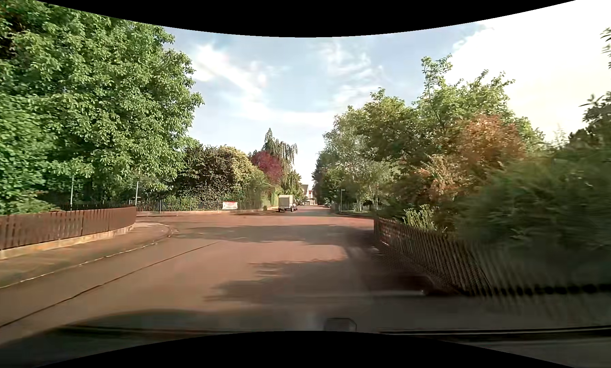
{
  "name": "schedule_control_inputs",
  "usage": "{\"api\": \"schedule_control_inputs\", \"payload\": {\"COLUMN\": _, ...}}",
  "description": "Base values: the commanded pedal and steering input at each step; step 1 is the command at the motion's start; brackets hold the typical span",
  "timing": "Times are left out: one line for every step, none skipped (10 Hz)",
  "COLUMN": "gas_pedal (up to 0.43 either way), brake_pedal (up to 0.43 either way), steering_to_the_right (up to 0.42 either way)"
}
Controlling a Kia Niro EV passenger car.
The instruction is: Follow the waypoints while adhering to traffic rules and regulations
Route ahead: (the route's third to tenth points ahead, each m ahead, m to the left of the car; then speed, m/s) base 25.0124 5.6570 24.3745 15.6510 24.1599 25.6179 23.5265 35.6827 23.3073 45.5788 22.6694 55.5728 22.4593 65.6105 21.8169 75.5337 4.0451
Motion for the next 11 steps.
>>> {"api": "schedule_control_inputs", "payload": {"gas_pedal": 0.02, "brake_pedal": 0.0, "steering_to_the_right": 0.0}}
{"api": "schedule_control_inputs", "payload": {"gas_pedal": 0.028, "brake_pedal": 0.0, "steering_to_the_right": 0.0}}
{"api": "schedule_control_inputs", "payload": {"gas_pedal": 0.047, "brake_pedal": 0.0, "steering_to_the_right": 0.002}}
{"api": "schedule_control_inputs", "payload": {"gas_pedal": 0.047, "brake_pedal": 0.0, "steering_to_the_right": 0.003}}
{"api": "schedule_control_inputs", "payload": {"gas_pedal": 0.059, "brake_pedal": 0.0, "steering_to_the_right": 0.006}}
{"api": "schedule_control_inputs", "payload": {"gas_pedal": 0.059, "brake_pedal": 0.0, "steering_to_the_right": 0.008}}
{"api": "schedule_control_inputs", "payload": {"gas_pedal": 0.067, "brake_pedal": 0.0, "steering_to_the_right": 0.008}}
{"api": "schedule_control_inputs", "payload": {"gas_pedal": 0.067, "brake_pedal": 0.0, "steering_to_the_right": 0.007}}
{"api": "schedule_control_inputs", "payload": {"gas_pedal": 0.067, "brake_pedal": 0.0, "steering_to_the_right": 0.007}}
{"api": "schedule_control_inputs", "payload": {"gas_pedal": 0.067, "brake_pedal": 0.0, "steering_to_the_right": 0.007}}
{"api": "schedule_control_inputs", "payload": {"gas_pedal": 0.059, "brake_pedal": 0.0, "steering_to_the_right": 0.007}}
